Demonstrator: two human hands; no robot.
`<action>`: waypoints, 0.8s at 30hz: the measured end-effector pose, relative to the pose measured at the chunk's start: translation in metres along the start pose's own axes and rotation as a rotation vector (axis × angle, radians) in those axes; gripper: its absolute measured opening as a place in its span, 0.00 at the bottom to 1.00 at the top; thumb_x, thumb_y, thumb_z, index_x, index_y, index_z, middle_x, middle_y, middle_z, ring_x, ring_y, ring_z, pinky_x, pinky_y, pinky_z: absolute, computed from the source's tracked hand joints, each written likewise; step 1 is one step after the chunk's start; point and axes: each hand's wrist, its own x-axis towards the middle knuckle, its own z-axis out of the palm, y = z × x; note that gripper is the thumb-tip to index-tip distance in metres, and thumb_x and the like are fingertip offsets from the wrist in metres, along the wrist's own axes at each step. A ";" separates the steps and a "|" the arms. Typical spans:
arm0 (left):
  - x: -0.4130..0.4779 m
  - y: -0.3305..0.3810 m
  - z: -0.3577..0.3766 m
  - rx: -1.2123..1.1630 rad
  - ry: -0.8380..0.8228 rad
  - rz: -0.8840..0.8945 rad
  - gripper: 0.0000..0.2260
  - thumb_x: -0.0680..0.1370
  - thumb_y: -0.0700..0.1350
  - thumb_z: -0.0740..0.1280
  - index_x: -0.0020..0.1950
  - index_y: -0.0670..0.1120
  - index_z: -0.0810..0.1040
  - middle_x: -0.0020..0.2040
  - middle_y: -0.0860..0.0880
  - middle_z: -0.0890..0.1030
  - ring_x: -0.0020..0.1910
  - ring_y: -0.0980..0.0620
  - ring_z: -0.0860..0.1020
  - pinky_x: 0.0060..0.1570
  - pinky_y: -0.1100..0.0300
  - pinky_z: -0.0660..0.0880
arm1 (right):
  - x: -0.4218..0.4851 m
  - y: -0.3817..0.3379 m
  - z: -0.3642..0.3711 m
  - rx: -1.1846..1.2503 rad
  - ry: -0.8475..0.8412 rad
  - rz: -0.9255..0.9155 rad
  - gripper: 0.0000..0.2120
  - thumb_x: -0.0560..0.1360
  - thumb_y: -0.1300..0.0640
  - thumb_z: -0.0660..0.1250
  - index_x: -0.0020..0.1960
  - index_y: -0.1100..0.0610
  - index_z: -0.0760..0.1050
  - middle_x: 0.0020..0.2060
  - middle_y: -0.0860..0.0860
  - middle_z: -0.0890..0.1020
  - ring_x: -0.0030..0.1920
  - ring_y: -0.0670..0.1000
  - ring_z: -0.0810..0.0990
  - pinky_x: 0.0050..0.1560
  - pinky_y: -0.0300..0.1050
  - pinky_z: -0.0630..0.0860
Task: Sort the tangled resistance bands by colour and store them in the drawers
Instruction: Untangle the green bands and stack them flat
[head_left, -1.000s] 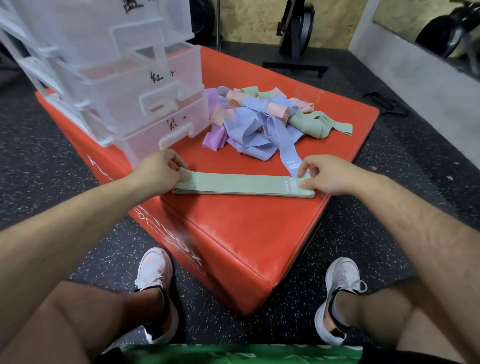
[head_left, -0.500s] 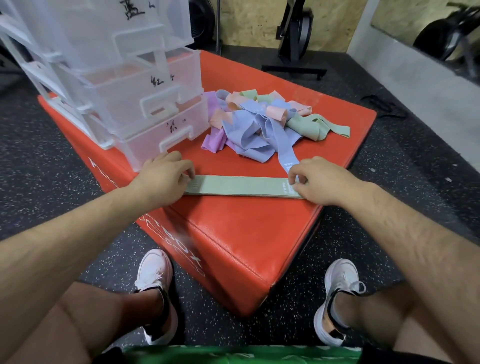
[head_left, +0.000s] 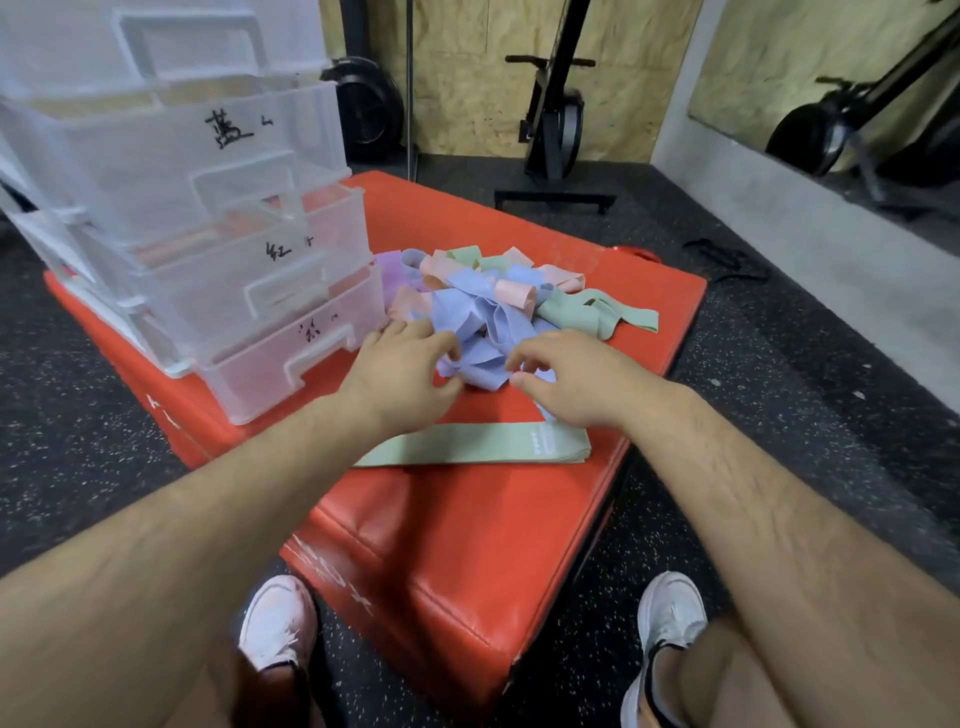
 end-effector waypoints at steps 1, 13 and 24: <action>0.010 0.009 0.001 -0.005 -0.006 0.010 0.20 0.70 0.59 0.58 0.56 0.54 0.78 0.51 0.51 0.76 0.55 0.43 0.75 0.53 0.52 0.68 | 0.007 0.006 -0.003 0.013 0.016 0.025 0.11 0.80 0.47 0.64 0.60 0.46 0.79 0.48 0.40 0.77 0.52 0.47 0.77 0.55 0.49 0.76; 0.085 0.056 0.050 -0.111 -0.101 0.088 0.15 0.76 0.53 0.63 0.62 0.56 0.74 0.61 0.54 0.75 0.62 0.48 0.71 0.55 0.51 0.65 | 0.058 0.098 0.029 -0.036 -0.134 0.476 0.19 0.79 0.46 0.59 0.68 0.41 0.75 0.82 0.52 0.44 0.79 0.62 0.52 0.75 0.57 0.62; 0.084 0.051 0.041 -0.151 -0.055 0.044 0.14 0.76 0.50 0.63 0.61 0.55 0.76 0.56 0.52 0.77 0.58 0.46 0.73 0.54 0.52 0.67 | 0.047 0.094 -0.002 0.106 0.136 0.305 0.19 0.82 0.60 0.56 0.72 0.57 0.70 0.69 0.57 0.70 0.70 0.58 0.69 0.69 0.48 0.66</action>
